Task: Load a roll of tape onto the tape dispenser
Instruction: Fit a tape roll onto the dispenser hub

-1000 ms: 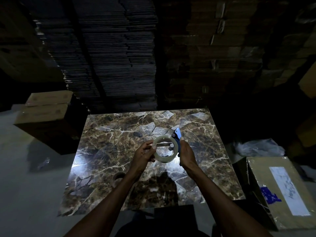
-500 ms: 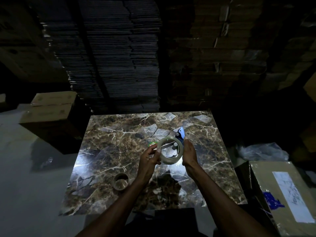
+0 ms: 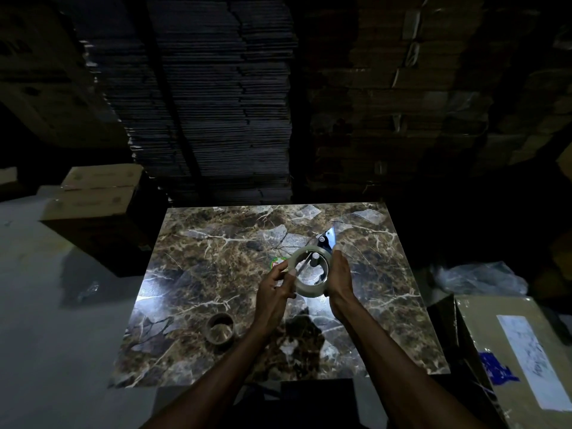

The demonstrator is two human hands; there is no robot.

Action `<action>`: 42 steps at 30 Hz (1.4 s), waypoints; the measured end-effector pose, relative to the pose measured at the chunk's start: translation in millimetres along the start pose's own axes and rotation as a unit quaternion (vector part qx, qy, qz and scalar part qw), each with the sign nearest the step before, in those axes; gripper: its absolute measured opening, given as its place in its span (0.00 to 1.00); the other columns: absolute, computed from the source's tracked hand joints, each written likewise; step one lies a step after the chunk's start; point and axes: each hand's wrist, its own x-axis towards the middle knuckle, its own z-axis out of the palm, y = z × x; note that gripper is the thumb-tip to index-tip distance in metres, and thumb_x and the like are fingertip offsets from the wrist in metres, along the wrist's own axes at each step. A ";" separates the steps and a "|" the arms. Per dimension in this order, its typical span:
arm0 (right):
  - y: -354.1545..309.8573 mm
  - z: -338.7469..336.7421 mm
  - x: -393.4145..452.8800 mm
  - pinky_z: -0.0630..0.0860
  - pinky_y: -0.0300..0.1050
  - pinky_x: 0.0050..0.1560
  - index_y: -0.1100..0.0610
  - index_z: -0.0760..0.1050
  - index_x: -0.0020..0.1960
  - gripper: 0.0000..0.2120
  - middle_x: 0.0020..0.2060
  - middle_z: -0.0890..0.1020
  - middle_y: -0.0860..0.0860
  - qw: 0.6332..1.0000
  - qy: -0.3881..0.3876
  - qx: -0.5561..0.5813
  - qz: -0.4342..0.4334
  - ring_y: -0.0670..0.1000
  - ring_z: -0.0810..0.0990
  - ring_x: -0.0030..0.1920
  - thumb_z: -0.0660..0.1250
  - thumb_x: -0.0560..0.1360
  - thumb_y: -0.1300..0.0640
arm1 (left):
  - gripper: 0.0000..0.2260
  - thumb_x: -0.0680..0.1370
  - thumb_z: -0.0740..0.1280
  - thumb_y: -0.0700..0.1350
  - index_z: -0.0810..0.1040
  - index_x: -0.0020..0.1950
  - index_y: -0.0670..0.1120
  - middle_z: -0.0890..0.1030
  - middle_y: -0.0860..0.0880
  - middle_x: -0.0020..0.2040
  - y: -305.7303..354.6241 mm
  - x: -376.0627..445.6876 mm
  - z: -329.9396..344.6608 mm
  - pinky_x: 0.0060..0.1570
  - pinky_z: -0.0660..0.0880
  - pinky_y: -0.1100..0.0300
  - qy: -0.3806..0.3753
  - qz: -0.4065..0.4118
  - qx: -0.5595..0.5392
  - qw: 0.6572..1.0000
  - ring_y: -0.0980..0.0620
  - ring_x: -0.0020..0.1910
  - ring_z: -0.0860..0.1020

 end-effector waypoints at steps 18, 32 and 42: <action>-30.2 -9.0 -9.9 0.65 0.48 0.36 0.52 0.81 0.50 0.24 0.40 0.79 0.54 0.996 -0.080 -0.027 0.007 0.50 0.68 0.32 0.50 0.82 0.41 | 0.14 0.82 0.65 0.46 0.78 0.68 0.50 0.86 0.62 0.44 4.6 8.3 -7.0 0.45 0.83 0.56 -0.024 -0.033 -0.018 0.999 0.44 0.51 0.84; -34.5 -10.9 -10.7 0.64 0.46 0.31 0.60 0.78 0.47 0.22 0.35 0.72 0.59 0.994 -0.092 -0.053 0.017 0.54 0.66 0.30 0.52 0.81 0.46 | 0.12 0.82 0.65 0.48 0.77 0.64 0.60 0.84 0.59 0.55 4.8 20.7 -13.0 0.46 0.82 0.59 -0.037 -0.039 0.015 0.998 0.52 0.55 0.84; -31.2 -5.5 0.9 0.70 0.49 0.38 0.51 0.77 0.63 0.19 0.48 0.79 0.54 0.987 -0.117 -0.110 0.005 0.53 0.72 0.37 0.55 0.78 0.49 | 0.14 0.82 0.65 0.50 0.78 0.68 0.54 0.83 0.55 0.54 -8.8 37.5 -17.3 0.49 0.81 0.54 -0.030 -0.040 0.077 0.996 0.53 0.50 0.82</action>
